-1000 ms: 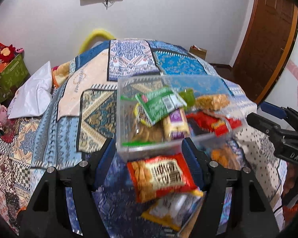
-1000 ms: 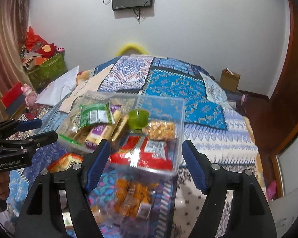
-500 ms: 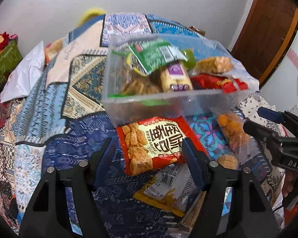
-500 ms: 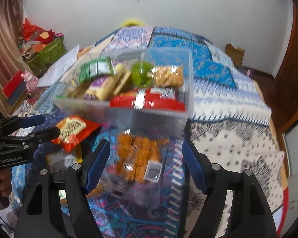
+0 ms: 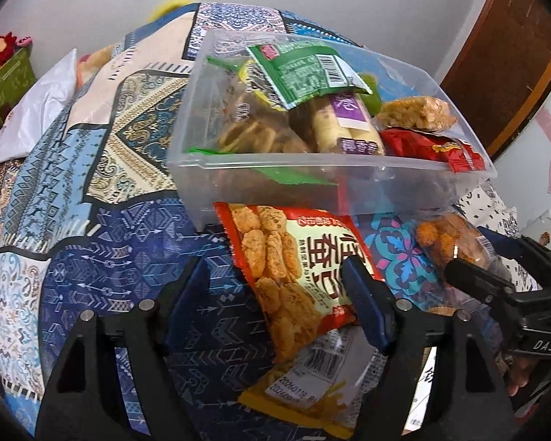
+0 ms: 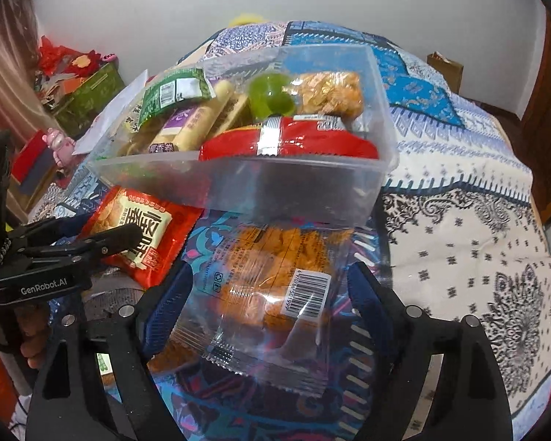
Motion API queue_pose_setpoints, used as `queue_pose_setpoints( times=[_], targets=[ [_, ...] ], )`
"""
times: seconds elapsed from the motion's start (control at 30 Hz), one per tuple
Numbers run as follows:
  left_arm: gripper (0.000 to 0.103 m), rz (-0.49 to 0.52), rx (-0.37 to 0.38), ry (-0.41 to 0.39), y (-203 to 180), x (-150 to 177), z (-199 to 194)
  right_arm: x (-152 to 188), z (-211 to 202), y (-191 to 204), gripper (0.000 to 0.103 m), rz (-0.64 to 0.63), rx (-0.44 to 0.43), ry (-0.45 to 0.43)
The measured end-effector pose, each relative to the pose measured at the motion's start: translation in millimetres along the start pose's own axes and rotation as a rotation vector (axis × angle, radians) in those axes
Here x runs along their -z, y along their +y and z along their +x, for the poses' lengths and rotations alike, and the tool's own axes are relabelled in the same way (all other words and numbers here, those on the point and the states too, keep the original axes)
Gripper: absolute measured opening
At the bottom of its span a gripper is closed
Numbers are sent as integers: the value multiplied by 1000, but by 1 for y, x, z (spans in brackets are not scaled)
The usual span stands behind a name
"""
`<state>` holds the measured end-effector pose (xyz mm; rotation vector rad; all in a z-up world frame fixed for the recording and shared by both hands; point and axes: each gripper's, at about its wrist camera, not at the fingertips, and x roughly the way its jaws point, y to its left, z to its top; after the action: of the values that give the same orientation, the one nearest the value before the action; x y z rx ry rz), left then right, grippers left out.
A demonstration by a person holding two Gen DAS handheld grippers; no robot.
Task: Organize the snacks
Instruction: 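Grasp the red chip bag with the left tool while the right grasps the clear orange-snack bag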
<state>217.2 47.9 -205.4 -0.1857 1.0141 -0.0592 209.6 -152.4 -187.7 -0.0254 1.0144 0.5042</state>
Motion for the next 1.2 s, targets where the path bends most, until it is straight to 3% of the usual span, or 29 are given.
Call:
queue_pose_setpoints(
  times=[0.07,0.13,0.4,0.53,1.2],
  targets=[
    [73,2,13,2,-3,1,2,1,1,-1,84,13,-12,3],
    [59,3,46,8,-6,2,3,2,2,-2,83,14,-25,11],
    [51,17,26,-7,-15,3,-4,5,-3,1,59,-18,-10,0],
    [36,38,12,-34,-17,5,-17,5,-6,-2,49,-16,-17,-3],
    [23,81,14,-138,-34,14,-77,4,-52,-4,46,-21,-22,-104]
  ],
)
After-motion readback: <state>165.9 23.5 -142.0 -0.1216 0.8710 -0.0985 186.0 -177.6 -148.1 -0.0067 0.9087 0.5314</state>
